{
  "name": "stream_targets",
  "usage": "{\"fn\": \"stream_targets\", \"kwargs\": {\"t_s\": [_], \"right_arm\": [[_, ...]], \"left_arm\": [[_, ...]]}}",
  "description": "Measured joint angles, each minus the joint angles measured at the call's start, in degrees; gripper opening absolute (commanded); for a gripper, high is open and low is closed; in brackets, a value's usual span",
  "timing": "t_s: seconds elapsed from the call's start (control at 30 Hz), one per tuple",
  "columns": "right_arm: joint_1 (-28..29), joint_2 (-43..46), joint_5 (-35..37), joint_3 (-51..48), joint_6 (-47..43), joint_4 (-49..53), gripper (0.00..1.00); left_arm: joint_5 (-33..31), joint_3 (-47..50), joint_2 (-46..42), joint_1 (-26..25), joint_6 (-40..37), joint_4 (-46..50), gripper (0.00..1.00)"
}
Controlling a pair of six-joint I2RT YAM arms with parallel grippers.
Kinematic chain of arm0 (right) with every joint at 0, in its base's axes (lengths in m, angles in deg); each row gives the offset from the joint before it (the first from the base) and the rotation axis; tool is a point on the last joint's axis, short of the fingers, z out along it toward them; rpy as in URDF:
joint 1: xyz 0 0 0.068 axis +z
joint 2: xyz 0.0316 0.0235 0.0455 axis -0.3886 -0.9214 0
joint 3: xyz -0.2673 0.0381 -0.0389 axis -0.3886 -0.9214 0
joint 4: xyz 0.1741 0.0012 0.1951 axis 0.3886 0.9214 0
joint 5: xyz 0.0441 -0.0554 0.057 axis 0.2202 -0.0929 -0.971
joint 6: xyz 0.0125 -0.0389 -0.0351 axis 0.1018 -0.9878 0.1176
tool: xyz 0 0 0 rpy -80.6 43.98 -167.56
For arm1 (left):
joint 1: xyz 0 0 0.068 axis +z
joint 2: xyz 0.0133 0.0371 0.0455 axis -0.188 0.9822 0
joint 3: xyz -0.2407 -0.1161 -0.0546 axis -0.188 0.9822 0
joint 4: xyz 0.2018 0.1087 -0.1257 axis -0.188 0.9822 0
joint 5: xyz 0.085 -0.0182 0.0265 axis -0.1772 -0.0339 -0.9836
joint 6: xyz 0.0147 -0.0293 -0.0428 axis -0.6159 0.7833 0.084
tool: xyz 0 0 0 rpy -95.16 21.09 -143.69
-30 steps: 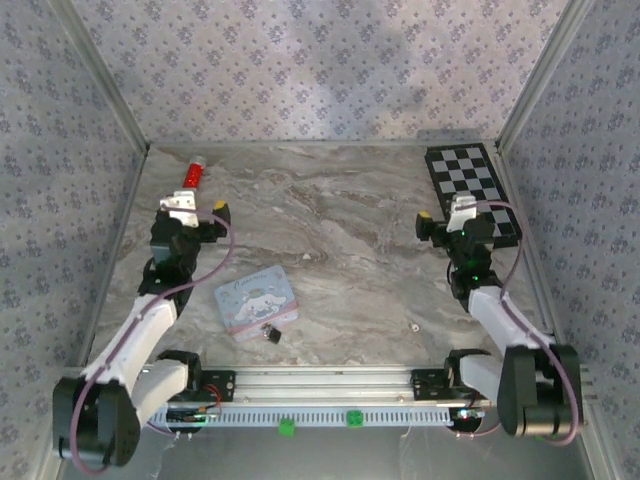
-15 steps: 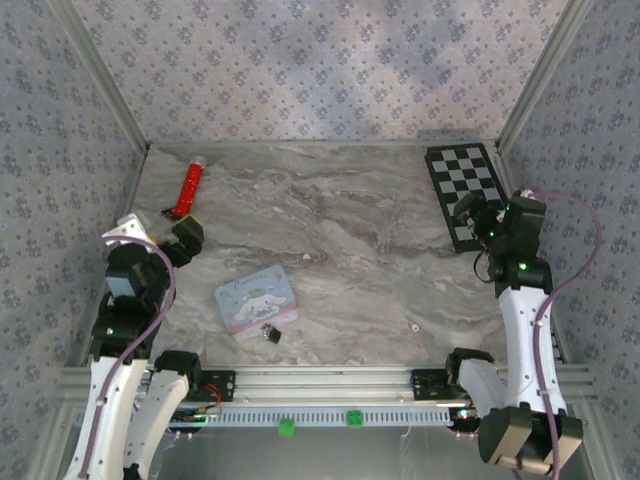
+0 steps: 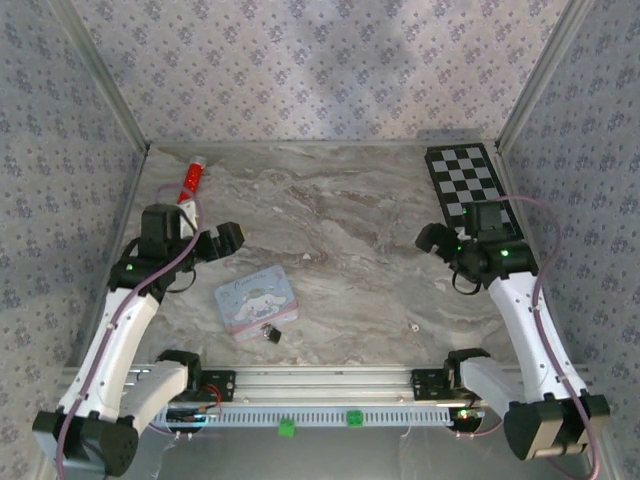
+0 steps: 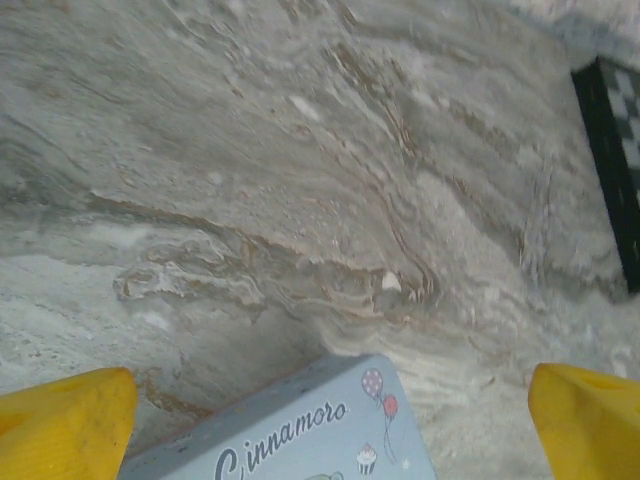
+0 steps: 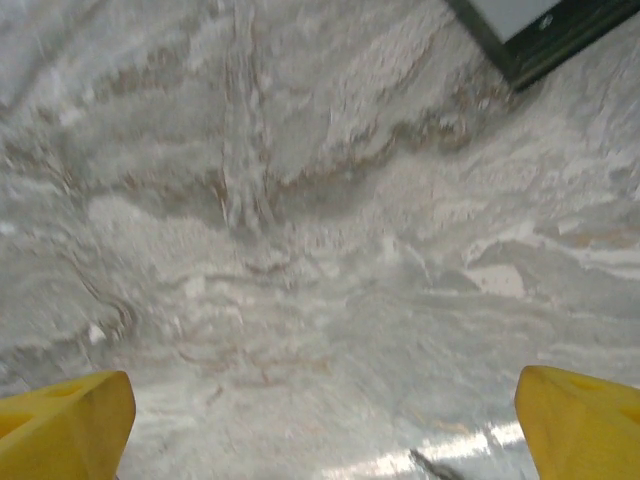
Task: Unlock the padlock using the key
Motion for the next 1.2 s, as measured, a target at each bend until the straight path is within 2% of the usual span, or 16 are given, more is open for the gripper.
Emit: {"fn": "stream_targets", "kwargs": {"t_s": [0.17, 0.23, 0.53, 0.83, 1.2], "right_arm": [[8.9, -2.1, 3.9, -1.9, 4.4, 4.3, 0.97], [11.3, -2.6, 4.5, -4.0, 6.3, 5.1, 0.92], [17.2, -5.8, 4.1, -14.2, 14.0, 4.6, 0.74], [19.9, -7.4, 3.1, -22.4, 18.9, -0.9, 0.56], [20.5, -8.0, 2.3, -26.7, 21.5, -6.6, 0.41]], "left_arm": [[-0.4, -0.5, 2.3, -2.0, -3.2, 1.2, 1.00], [-0.9, -0.3, 2.8, -2.1, -3.8, 1.3, 1.00], [-1.8, 1.8, 2.4, -2.1, -4.2, 1.4, 1.00], [-3.5, 1.8, 1.7, -2.1, -4.6, 1.4, 1.00], [-4.9, 1.8, 1.8, -2.1, -4.8, 1.4, 1.00]]}}
